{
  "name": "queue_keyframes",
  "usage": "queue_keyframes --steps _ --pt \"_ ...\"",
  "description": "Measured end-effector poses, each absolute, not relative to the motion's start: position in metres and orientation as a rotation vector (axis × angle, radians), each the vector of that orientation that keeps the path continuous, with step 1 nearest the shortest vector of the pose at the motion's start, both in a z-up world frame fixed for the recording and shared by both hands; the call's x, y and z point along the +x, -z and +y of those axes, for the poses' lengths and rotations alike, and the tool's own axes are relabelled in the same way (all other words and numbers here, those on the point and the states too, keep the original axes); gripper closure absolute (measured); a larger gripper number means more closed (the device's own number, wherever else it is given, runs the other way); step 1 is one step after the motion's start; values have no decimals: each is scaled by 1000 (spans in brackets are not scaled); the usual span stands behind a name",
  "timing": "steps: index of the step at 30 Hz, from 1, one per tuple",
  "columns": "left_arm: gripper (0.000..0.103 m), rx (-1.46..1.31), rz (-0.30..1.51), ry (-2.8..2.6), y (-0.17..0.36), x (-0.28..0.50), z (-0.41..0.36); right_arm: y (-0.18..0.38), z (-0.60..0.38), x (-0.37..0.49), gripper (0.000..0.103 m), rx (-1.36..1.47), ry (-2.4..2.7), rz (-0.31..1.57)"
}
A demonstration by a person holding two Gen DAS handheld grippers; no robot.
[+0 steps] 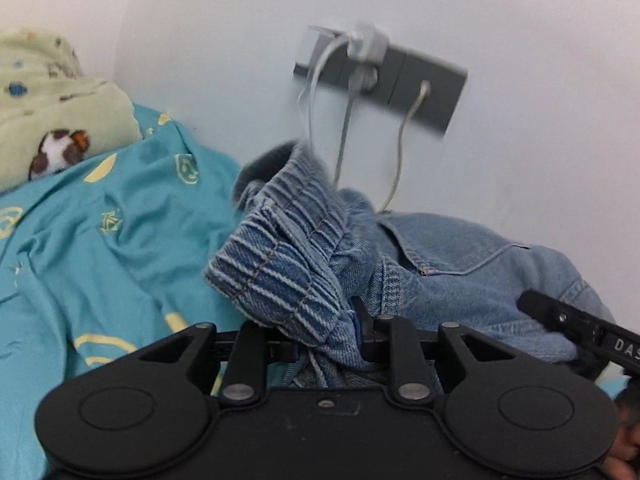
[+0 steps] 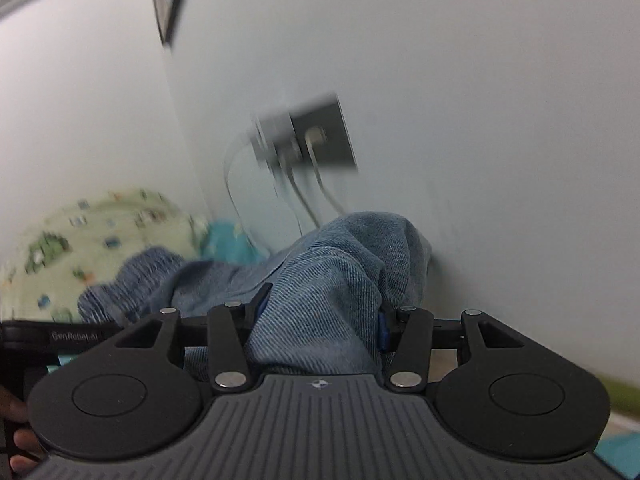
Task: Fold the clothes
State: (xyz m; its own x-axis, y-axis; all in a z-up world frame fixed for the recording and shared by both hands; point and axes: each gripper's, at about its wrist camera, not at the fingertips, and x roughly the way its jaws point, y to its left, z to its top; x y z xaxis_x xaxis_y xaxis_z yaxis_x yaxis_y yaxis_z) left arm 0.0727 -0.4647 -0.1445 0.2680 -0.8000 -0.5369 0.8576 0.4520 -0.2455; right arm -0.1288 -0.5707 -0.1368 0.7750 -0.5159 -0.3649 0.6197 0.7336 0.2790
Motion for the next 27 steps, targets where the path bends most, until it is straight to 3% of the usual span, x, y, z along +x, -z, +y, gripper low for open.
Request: queue_keyframes --steps 8,11,13,15,18,25,27 --pt "74 182 628 1136 142 56 -464 153 -583 -108 52 528 682 449" --pt "64 251 586 1130 128 49 -458 147 -589 -112 51 551 677 484" --pt "58 262 576 1115 116 47 -448 146 -594 -121 46 579 678 503" --pt "54 269 551 1096 101 41 -436 137 -595 -129 35 578 692 514" --pt "41 263 496 1057 76 32 -411 123 -589 -145 16 559 723 483" --pt "19 221 404 896 19 27 -338 76 -563 -152 12 503 638 422" --pt "19 192 398 830 6 29 -312 58 -548 -141 12 462 573 416"
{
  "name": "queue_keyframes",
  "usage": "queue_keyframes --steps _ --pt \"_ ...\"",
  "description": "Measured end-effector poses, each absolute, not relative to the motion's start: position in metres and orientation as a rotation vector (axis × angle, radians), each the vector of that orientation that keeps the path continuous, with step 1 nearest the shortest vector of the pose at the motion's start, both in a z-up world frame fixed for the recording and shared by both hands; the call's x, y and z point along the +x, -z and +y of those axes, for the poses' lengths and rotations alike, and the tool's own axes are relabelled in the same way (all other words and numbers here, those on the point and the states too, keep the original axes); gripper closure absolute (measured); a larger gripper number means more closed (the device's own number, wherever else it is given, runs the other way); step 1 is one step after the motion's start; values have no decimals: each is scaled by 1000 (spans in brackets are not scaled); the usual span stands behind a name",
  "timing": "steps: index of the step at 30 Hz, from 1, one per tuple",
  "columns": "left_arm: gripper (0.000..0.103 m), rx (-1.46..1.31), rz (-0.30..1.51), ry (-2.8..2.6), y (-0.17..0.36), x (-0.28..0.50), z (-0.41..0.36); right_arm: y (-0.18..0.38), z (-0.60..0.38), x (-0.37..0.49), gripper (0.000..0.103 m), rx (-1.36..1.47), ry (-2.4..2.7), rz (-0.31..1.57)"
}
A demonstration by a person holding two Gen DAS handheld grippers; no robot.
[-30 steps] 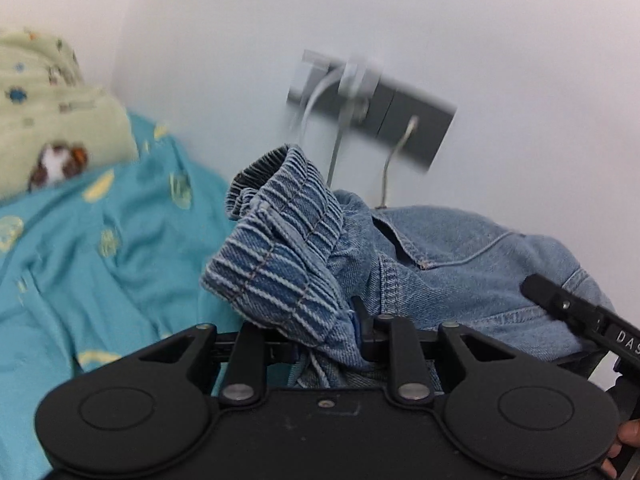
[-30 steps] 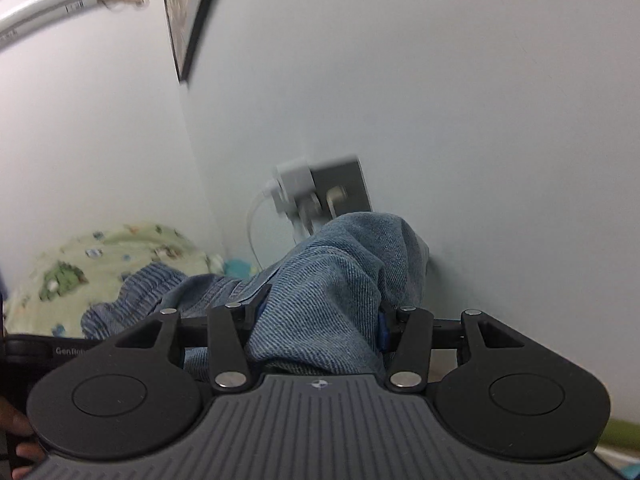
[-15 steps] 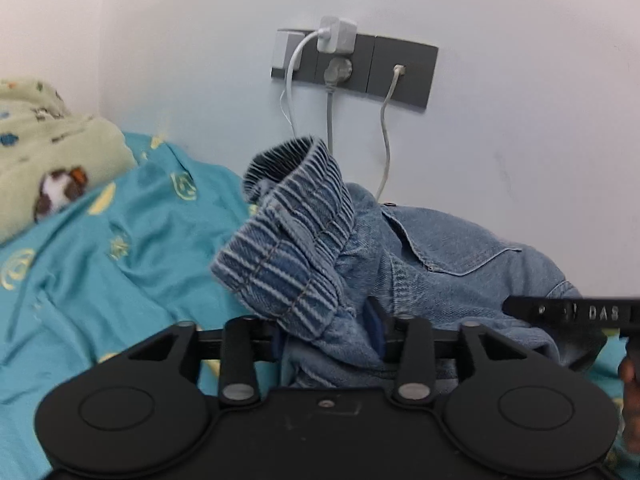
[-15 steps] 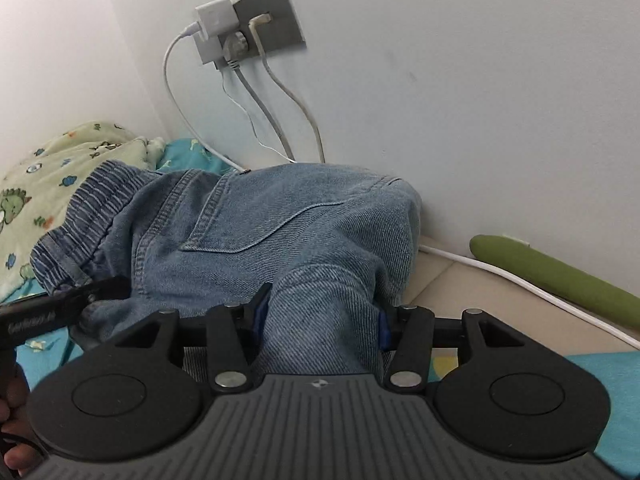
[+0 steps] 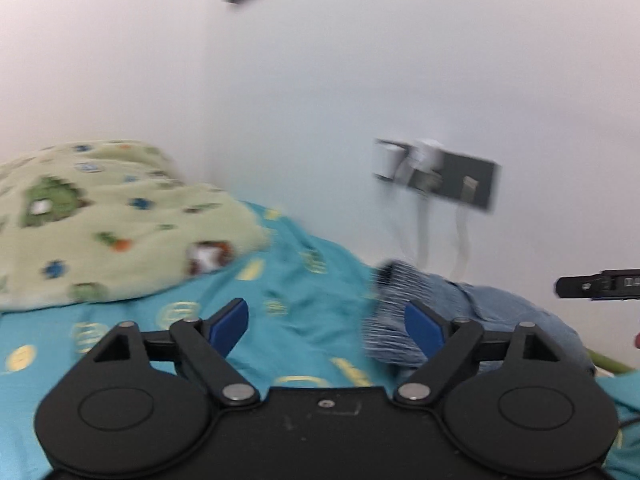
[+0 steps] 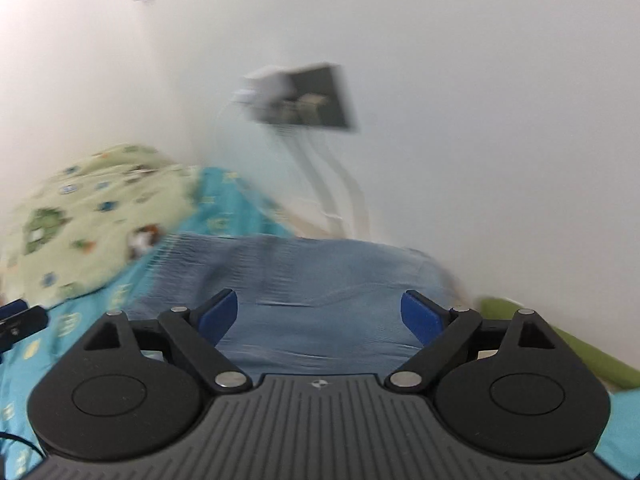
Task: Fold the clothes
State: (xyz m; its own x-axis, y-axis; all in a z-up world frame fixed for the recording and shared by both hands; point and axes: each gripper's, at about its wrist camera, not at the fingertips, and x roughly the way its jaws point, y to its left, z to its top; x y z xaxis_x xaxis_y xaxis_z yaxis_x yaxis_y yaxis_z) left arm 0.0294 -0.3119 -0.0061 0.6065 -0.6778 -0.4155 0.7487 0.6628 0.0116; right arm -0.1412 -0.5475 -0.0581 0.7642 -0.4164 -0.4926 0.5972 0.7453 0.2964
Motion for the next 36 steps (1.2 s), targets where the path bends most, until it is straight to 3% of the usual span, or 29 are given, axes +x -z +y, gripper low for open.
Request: queue_keyframes --steps 6,15,25,36 --pt "7 174 359 676 -29 39 -231 -6 -493 -104 12 371 397 344" --pt "2 159 298 449 -62 46 -115 -63 -392 -42 12 253 152 284" --pt "0 62 279 259 -67 40 -36 -58 -288 26 11 169 -66 248" --pt "0 16 318 156 -18 65 -2 -5 -236 70 12 159 -127 224"
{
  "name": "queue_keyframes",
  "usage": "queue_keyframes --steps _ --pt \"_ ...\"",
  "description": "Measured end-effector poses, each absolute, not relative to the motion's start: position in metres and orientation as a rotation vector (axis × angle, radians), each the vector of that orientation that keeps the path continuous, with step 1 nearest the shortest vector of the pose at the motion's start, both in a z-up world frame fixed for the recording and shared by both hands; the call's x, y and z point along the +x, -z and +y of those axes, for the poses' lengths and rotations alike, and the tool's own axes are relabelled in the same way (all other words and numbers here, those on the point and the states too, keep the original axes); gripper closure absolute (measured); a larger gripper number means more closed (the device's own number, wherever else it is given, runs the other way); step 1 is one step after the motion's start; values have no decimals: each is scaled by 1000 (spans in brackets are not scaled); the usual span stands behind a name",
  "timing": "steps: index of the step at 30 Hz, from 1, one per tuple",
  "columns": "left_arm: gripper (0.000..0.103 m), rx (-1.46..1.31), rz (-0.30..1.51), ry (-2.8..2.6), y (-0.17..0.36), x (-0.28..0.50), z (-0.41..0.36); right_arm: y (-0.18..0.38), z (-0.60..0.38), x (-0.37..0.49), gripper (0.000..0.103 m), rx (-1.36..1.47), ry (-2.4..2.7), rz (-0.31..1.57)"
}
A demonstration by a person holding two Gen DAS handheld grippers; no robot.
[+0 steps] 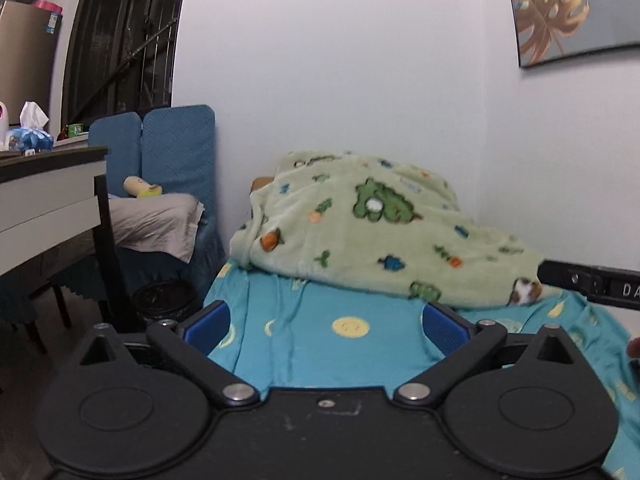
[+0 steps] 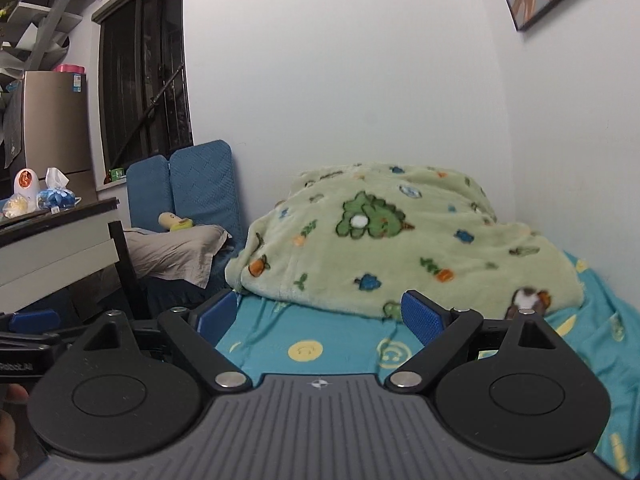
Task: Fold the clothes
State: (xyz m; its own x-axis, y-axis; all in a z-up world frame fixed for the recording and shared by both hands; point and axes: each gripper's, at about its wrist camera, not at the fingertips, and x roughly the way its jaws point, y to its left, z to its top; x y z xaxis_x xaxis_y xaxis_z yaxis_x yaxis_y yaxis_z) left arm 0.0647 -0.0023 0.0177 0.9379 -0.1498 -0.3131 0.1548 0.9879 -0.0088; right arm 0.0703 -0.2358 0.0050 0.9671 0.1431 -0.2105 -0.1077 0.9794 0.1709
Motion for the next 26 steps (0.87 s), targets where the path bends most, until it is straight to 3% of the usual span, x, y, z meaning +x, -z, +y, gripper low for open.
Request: queue_keyframes --steps 7,26 --pt "0 -9 387 161 6 83 -1 40 -244 85 12 149 -79 365" --pt "0 6 409 169 11 81 -2 45 -235 82 12 137 -92 396"
